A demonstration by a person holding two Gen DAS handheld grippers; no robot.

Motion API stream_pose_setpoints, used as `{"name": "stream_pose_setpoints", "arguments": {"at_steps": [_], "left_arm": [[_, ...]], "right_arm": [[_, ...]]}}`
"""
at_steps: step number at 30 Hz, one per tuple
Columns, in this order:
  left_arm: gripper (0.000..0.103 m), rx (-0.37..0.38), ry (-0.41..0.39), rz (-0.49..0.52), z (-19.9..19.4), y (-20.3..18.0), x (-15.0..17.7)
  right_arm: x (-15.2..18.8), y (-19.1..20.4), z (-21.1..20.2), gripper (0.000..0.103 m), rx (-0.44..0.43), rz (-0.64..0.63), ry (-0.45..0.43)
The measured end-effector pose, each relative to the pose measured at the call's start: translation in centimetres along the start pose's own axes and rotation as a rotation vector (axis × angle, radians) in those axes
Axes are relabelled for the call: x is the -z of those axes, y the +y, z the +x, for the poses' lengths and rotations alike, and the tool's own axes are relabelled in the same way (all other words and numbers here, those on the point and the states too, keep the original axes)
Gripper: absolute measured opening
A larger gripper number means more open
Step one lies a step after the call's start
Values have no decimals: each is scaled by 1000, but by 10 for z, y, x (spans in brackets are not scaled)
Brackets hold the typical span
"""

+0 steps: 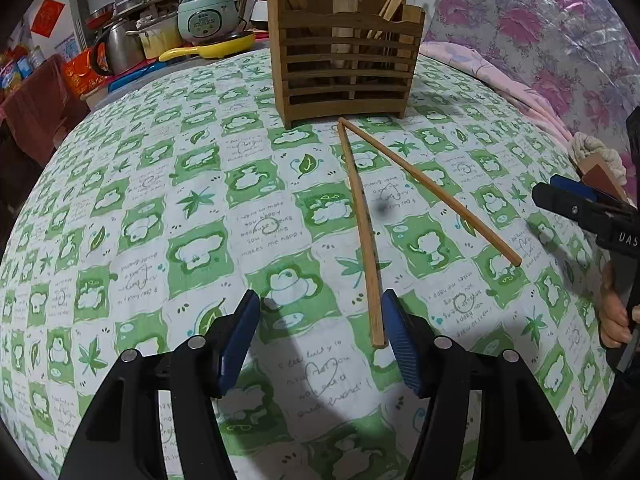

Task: Organize utensils
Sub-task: 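Close the left gripper on a chopstick while the right gripper grips the other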

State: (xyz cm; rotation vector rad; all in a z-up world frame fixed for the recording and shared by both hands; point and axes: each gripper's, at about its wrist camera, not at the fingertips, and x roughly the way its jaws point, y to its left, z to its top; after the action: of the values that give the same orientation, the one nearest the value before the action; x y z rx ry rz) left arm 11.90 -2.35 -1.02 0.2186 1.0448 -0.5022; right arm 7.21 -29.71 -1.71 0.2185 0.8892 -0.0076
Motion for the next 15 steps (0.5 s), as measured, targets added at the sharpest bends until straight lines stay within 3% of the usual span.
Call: {"name": "stream_pose_setpoints", "arguments": {"at_steps": [3, 9, 10, 15], "left_arm": [[51, -24, 0, 57, 1, -12, 2], [17, 2, -6, 92, 0, -21, 4], [7, 5, -5, 83, 1, -19, 3], [6, 6, -13, -7, -3, 1, 0]], "right_arm": [[1, 6, -1, 94, 0, -33, -2], [8, 35, -4, 93, -33, -182, -15], [9, 40, -4, 91, -45, -205, -13], [17, 64, 0, 77, -103, -323, 29]]}}
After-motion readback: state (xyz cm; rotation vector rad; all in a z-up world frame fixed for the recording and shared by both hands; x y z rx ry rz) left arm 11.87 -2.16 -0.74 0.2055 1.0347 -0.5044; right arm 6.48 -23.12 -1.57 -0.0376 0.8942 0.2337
